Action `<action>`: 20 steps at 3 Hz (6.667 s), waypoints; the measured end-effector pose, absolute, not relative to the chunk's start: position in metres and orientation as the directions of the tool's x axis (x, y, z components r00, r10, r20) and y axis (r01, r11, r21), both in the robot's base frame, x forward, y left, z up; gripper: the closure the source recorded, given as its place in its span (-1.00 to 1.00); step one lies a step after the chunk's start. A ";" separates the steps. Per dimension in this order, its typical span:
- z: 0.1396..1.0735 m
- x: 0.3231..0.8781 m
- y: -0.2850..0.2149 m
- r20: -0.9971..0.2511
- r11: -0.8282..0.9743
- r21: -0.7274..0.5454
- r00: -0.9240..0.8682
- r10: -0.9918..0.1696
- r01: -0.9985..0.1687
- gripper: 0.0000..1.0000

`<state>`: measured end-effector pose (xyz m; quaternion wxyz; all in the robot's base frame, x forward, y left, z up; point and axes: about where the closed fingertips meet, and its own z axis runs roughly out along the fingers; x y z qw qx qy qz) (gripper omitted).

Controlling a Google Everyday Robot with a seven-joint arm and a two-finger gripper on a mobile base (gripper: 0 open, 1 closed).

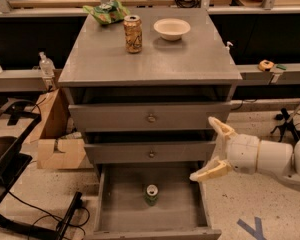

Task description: Pick green can from bottom drawer and place on counter

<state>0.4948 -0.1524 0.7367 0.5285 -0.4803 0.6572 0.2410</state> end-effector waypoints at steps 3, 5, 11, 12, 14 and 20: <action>0.689 0.523 -0.136 -0.944 0.418 -0.236 0.105 -0.313 -0.877 -1.00; 0.581 0.526 -0.109 -0.962 0.390 -0.238 0.160 -0.221 -0.890 -1.00; 0.285 0.546 -0.047 -0.975 0.225 -0.032 -0.020 -0.224 -0.974 -1.00; 0.246 0.569 -0.046 -0.966 0.199 -0.035 -0.017 -0.257 -0.979 -1.00; 0.204 0.603 -0.041 -0.969 0.186 -0.017 -0.029 -0.244 -0.982 -0.65; 0.475 0.555 -0.067 -0.961 0.125 0.129 -0.156 -0.230 -0.984 1.00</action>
Offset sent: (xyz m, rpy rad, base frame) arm 0.0241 0.0069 -0.0332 0.0386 -0.0655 0.0129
